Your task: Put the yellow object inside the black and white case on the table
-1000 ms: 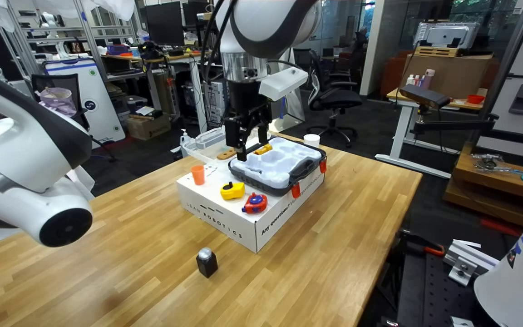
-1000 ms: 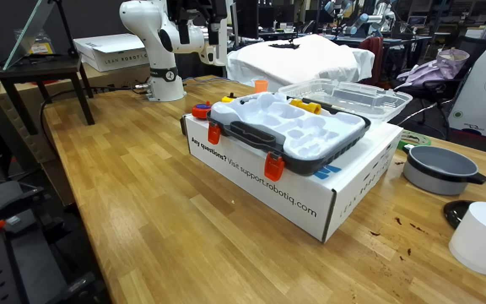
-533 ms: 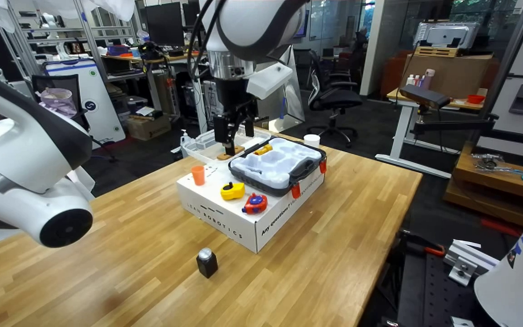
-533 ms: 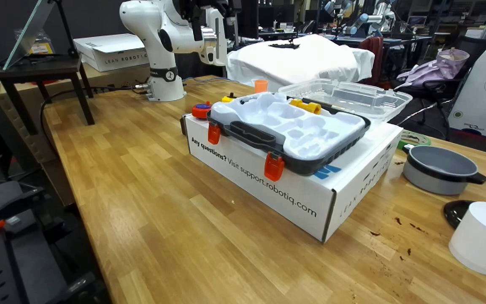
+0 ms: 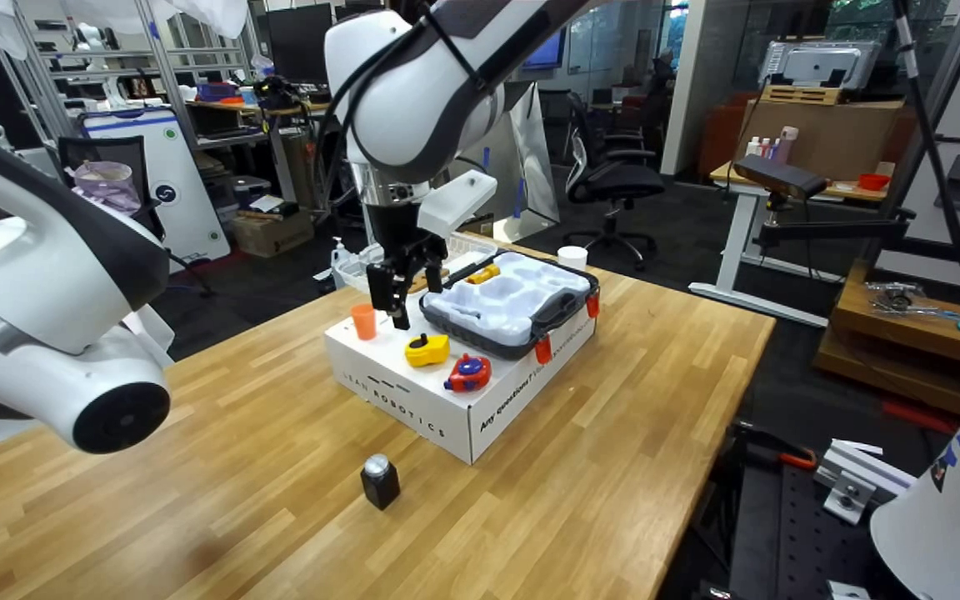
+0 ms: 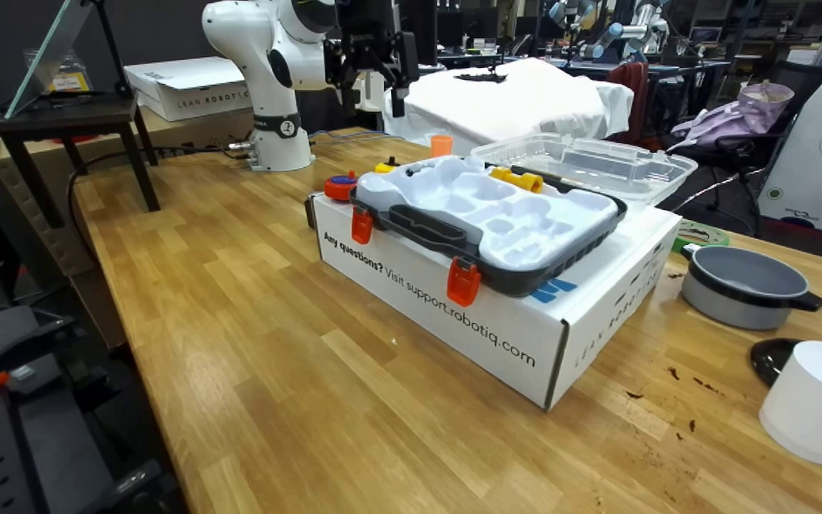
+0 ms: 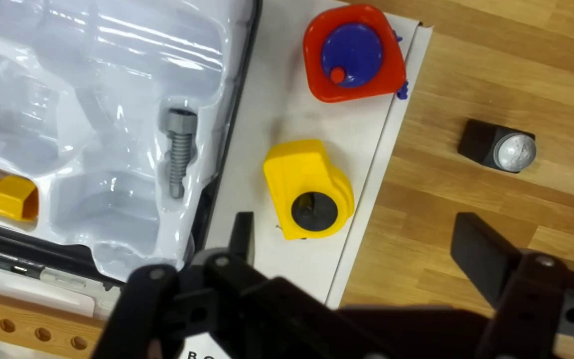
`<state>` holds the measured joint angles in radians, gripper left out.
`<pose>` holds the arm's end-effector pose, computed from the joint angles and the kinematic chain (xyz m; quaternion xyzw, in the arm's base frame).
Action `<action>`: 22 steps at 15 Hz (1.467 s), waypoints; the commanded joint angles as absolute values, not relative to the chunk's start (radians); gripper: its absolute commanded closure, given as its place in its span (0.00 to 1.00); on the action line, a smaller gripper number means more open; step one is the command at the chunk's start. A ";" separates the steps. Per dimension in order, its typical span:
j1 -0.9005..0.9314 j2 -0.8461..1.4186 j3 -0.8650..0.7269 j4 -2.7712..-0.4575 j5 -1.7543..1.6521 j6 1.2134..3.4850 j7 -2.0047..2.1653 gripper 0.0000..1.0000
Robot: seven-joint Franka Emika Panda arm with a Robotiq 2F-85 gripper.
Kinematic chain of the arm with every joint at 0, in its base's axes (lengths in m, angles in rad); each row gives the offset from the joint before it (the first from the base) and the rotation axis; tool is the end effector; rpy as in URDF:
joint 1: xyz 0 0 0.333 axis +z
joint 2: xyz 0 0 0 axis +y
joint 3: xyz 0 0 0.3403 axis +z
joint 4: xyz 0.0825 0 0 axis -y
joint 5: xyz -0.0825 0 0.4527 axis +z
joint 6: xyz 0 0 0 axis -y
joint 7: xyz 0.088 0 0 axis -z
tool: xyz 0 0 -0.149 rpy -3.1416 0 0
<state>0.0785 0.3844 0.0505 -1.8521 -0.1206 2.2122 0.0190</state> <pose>0.6911 0.0805 0.2523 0.9952 0.0897 -0.0088 0.0391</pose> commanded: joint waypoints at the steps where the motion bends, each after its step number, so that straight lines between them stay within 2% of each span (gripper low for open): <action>1: 0.065 0.448 0.059 -1.784 -0.085 2.188 -0.038 0.00; 14: 0.015 0.516 0.068 -1.764 -0.047 2.149 -0.260 0.00; 22: 0.031 0.511 0.056 -1.784 -0.059 2.180 -0.215 0.00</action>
<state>0.0361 0.5104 0.0500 -1.7863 -0.0559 2.1820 -0.2179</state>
